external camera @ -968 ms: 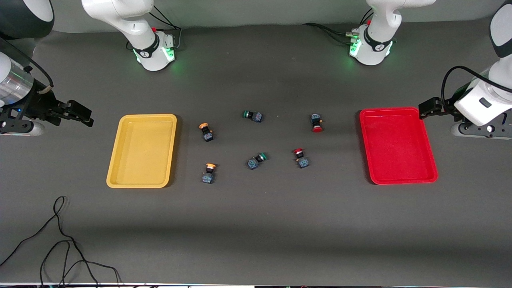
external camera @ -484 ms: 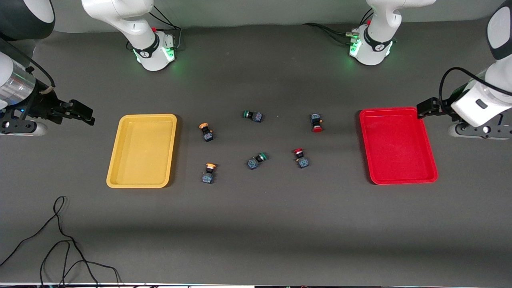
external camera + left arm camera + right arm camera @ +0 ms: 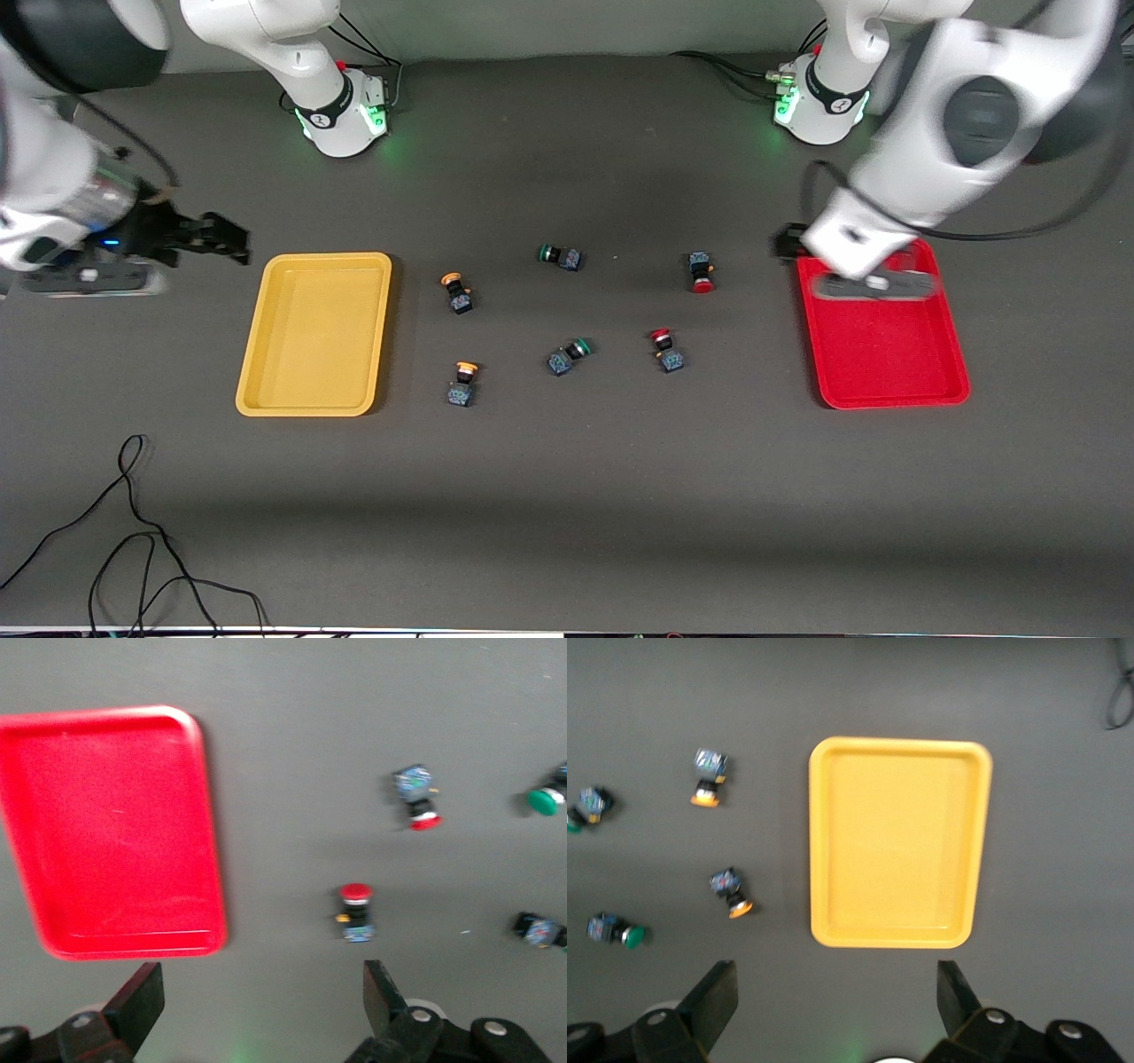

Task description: Place red and yellow buttons in trays

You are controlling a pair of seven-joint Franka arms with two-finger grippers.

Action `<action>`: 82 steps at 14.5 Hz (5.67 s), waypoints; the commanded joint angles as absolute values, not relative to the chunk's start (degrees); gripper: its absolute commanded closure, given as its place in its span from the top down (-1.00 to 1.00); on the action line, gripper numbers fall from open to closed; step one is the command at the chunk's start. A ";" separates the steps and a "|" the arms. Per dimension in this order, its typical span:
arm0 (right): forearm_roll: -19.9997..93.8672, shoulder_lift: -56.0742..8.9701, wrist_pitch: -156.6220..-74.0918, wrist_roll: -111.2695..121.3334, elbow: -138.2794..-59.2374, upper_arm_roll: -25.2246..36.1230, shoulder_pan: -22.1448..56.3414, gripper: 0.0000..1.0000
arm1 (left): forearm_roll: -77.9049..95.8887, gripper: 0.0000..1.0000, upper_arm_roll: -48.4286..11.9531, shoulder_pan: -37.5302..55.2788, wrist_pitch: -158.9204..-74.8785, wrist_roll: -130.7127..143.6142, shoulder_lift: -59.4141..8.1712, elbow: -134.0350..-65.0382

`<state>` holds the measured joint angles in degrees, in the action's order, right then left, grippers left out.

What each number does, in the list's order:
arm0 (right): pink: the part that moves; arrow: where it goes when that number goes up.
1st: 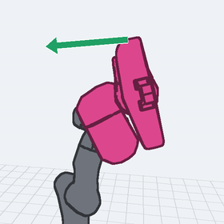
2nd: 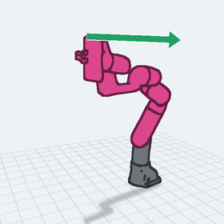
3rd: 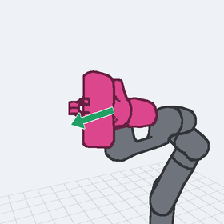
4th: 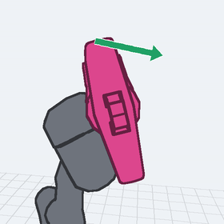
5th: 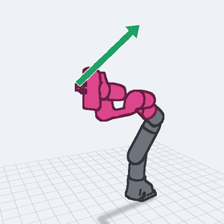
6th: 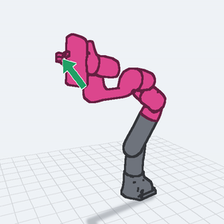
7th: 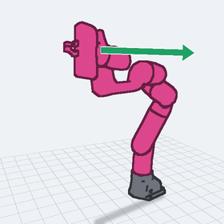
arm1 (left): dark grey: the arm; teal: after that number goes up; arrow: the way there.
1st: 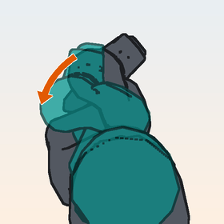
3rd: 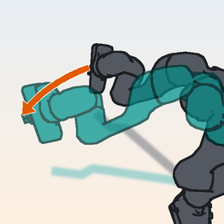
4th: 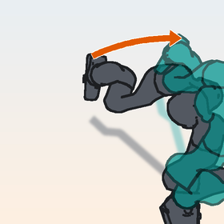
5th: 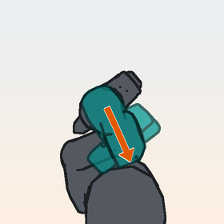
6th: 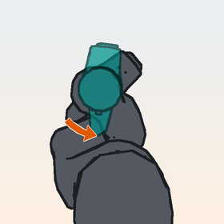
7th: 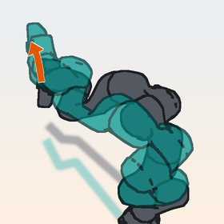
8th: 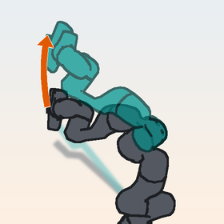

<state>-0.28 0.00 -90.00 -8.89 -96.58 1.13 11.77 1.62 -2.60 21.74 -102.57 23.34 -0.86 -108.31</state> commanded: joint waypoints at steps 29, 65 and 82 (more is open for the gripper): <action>6.06 -24.61 -142.82 -18.19 -126.74 1.41 34.10 0.20 | 0.79 -0.55 -1.41 34.98 -149.77 34.01 -18.37 -135.62; 33.49 -34.16 -133.95 -11.98 -101.37 25.84 43.93 1.00 | -0.18 1.00 -0.35 0.00 -135.13 1.41 -7.92 -130.10; 32.87 -40.18 -131.60 -13.19 -97.38 27.59 45.44 -0.84 | 0.79 1.00 -2.99 21.42 -117.49 37.66 -10.26 -107.06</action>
